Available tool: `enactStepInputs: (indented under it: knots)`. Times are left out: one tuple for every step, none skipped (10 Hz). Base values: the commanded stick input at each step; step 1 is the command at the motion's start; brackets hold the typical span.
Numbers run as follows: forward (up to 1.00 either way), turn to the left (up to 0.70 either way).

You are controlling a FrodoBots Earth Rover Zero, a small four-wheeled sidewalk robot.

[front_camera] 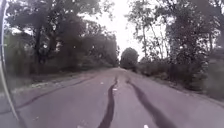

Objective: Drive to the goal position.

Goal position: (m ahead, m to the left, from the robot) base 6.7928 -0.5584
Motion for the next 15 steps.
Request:
enactStepInputs:
  knots:
    - [0.70, 0.00]
    - [0.70, 0.00]
    - [0.70, 0.00]
    - [0.70, 0.00]
    - [0.70, 0.00]
    - [0.70, 0.00]
    - [0.70, 0.00]
    - [0.70, 0.00]
    - [0.70, 0.00]
    - [0.70, 0.00]
    - [0.70, 0.00]
    - [0.70, 0.00]
    - [0.70, 0.00]
    - [0.70, 0.00]
    - [0.70, 0.00]
